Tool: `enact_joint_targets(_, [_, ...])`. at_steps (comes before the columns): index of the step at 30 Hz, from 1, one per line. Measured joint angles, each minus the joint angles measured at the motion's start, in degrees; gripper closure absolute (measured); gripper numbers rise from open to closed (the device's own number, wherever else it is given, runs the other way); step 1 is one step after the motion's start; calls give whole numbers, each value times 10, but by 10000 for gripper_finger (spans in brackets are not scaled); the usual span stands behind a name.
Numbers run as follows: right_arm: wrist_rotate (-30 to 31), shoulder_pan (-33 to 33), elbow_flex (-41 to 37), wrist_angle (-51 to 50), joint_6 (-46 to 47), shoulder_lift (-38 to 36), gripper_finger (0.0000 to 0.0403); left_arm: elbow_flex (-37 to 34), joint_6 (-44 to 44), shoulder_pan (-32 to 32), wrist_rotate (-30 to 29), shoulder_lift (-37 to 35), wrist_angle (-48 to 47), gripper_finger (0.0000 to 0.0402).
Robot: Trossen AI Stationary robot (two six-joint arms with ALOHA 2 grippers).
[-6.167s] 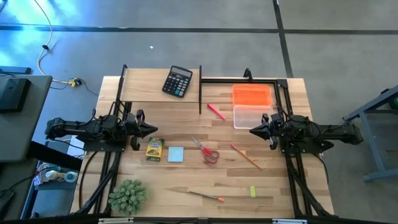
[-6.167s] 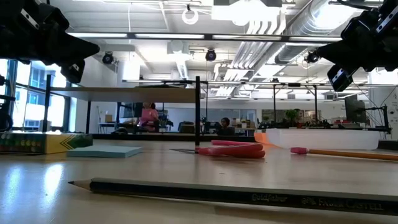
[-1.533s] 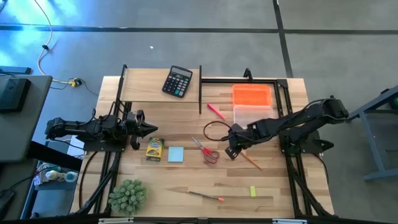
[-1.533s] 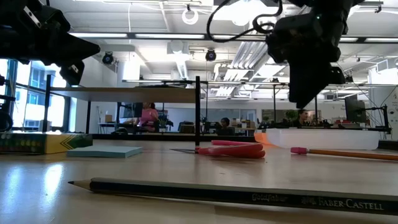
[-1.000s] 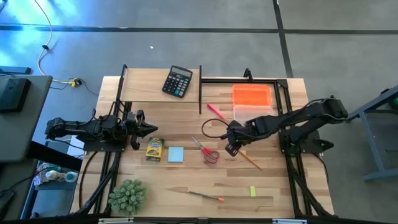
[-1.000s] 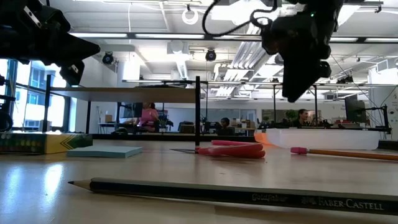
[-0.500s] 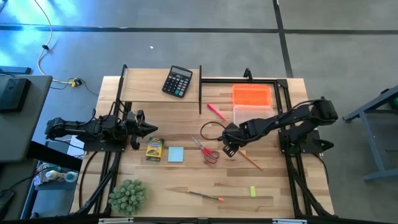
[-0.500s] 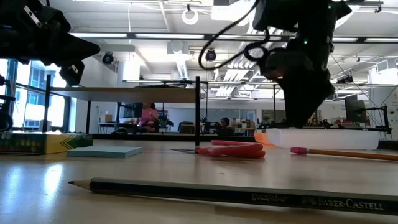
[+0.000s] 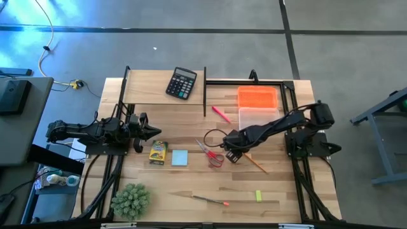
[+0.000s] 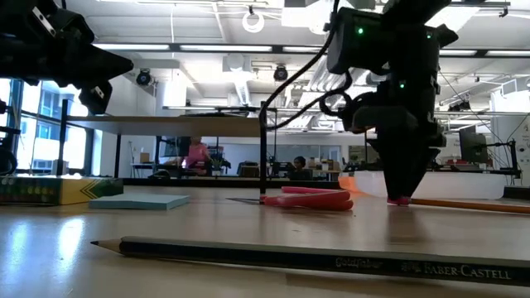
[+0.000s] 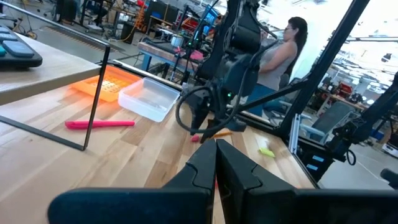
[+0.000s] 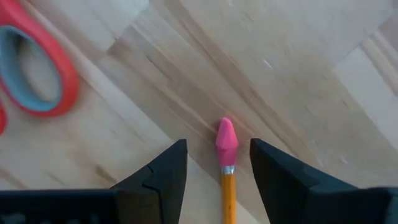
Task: Pack school essentials
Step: Put the orange pencil into the orange supply box
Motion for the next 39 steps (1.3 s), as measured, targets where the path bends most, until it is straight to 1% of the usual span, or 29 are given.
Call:
enact_joint_targets(5, [2, 0, 2, 2, 7, 15, 239, 0, 1, 0, -1, 0, 0, 401])
enact_joint_targets(7, [2, 0, 2, 2, 16, 16, 247, 0, 0, 0, -1, 0, 0, 401])
enact_joint_targets(18, [-11, 0, 1, -7, 30, 18, 349, 0, 1, 0, -1, 0, 0, 401])
enact_joint_targets(23, [-16, -1, 1, -9, 30, 17, 380, 0, 1, 0, -1, 0, 0, 401])
enact_joint_targets(34, [-19, 1, 0, -5, 29, 4, 385, 0, 1, 0, 5, 0, 0, 401])
enact_joint_targets(39, [-46, 3, -2, 19, 27, -1, 386, 0, 1, 0, 5, 0, 0, 401])
